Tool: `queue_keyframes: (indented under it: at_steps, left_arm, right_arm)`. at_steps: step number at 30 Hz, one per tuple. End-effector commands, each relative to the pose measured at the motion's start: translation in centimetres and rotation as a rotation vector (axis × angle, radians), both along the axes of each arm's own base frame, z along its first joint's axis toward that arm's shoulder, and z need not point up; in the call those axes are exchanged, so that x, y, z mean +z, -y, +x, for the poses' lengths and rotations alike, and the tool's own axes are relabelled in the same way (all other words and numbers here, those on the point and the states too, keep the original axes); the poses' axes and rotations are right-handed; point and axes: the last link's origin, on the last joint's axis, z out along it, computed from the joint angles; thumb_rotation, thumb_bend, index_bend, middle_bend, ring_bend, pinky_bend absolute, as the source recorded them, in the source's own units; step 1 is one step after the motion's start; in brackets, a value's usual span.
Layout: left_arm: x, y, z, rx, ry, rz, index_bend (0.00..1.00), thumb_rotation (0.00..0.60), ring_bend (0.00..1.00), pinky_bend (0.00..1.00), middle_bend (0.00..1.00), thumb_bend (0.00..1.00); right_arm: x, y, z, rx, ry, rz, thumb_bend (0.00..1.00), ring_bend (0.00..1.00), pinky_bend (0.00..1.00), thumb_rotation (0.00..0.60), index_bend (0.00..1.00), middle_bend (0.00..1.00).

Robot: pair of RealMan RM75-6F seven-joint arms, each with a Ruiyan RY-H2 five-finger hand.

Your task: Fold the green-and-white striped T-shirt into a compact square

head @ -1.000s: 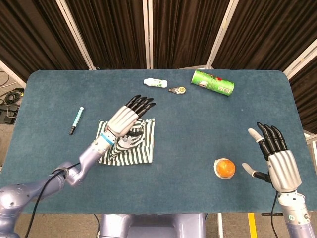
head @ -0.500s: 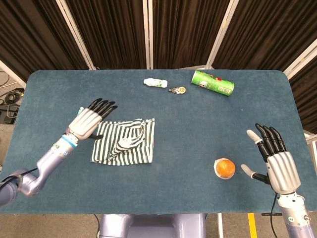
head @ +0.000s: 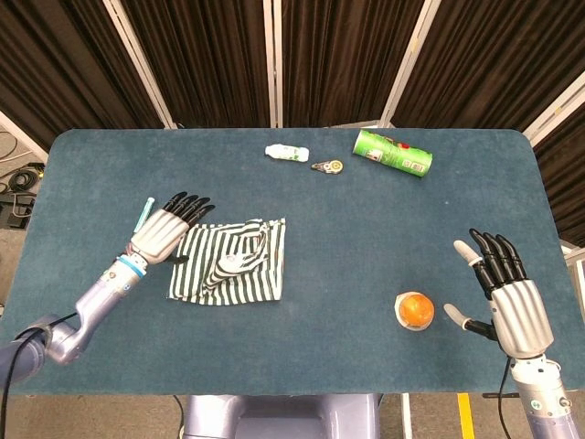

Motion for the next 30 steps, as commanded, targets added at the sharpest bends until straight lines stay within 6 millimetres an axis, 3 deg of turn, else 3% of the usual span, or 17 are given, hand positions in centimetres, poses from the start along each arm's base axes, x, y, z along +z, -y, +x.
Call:
queue_keyframes:
  at_steps: [1, 9, 18, 30]
  left_arm:
    - [-1.5, -0.5, 0.9, 0.006, 0.033, -0.016, 0.0, 0.6, 0.0, 0.0, 0.0, 0.0]
    - [-4.7, -0.3, 3.4, -0.021, 0.089, -0.067, 0.0, 0.6, 0.0, 0.0, 0.0, 0.0]
    - [-8.2, 1.8, 7.3, -0.103, 0.153, -0.159, 0.0, 0.6, 0.0, 0.0, 0.0, 0.0]
    - [-10.7, 3.1, 7.3, -0.083, 0.132, -0.213, 0.0, 0.6, 0.0, 0.0, 0.0, 0.0]
  right_arm:
    - [0.0, 0.0, 0.0, 0.001, 0.0, 0.0, 0.03, 0.0, 0.0, 0.6, 0.17, 0.03]
    - [0.2, 0.1, -0.2, -0.007, 0.003, -0.007, 0.03, 0.0, 0.0, 0.6, 0.17, 0.03]
    - [0.5, 0.2, -0.3, -0.011, 0.008, -0.011, 0.03, 0.0, 0.0, 0.6, 0.17, 0.03]
    - [0.6, 0.2, -0.4, -0.01, 0.01, -0.013, 0.03, 0.0, 0.0, 0.6, 0.17, 0.03]
